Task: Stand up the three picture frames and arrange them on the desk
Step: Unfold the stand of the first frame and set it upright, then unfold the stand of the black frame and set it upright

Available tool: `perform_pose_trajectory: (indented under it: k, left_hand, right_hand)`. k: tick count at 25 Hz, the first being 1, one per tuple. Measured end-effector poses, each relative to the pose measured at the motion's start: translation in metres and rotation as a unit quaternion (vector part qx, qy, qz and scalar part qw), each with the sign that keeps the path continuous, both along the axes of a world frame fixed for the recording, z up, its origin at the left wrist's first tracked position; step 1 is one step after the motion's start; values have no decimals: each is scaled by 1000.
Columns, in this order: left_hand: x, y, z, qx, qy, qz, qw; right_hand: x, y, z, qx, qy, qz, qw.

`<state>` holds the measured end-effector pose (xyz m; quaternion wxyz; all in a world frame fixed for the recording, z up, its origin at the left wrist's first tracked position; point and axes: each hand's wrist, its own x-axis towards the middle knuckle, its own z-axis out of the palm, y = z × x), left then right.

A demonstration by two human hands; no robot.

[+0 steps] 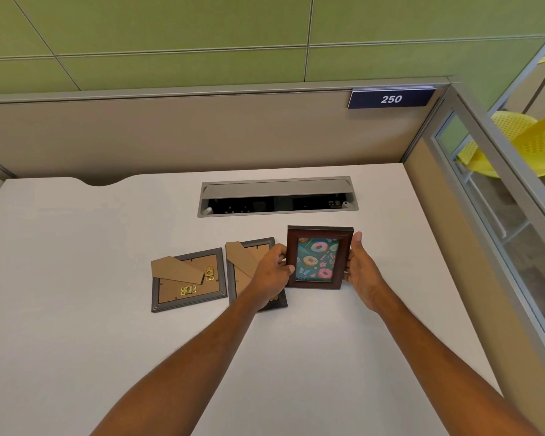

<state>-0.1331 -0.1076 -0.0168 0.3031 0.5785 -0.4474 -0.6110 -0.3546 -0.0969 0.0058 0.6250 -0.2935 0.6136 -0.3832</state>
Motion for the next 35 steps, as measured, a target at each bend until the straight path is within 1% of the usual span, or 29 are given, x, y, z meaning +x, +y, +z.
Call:
perform_pose_trajectory:
  k: [7,9,11,12,14,15,17,19,22,23,25,28,31,33,35]
  left_hand:
    - [6,4,1,3,17,8,1000]
    - [12,8,4,-5,19,15,1000]
    - [18,14,6,-27,-12,34,999]
    - [22,17,7,-39,-37,49,997]
    - [33,24,10,-53,-71,83,993]
    - [39,28,12,-58,-74,100,991]
    - [54,39,14,-60,-56,142,986]
    - [70,51,14,-64,-44,177,981]
    - [98,65,14,-65,-76,222,970]
    - [108,69,13,-67,-84,236,966]
    - [131,76,13,-61,-96,268,957]
    - [167,79,14,-37,-128,324,937]
    - [199,77,13,-10,-180,360,915]
    - [222,76,10,13,-197,378,904]
    - [238,74,7,36,-210,380,900]
  right_hand:
    - [-4,3,-8,15,2,15,1000]
    - [-6,8,-7,12,15,5,1000]
    - [-6,15,-6,-8,57,-34,998]
    - [-4,21,-6,-27,89,-73,993]
    - [1,38,-9,-79,164,-173,968]
    - [4,48,-10,-111,199,-203,952]
    - [14,66,-12,-168,244,-198,934]
    - [32,82,-12,-211,251,-154,932]
    - [72,95,-11,-222,238,-70,943]
    - [87,96,-10,-220,246,-29,943]
    - [121,95,-8,-231,271,78,931]
    - [176,88,-4,-247,300,219,895]
    - [221,77,-8,-229,358,304,852]
    - [246,69,-16,-229,412,359,806]
    - [261,62,-26,-241,468,403,748]
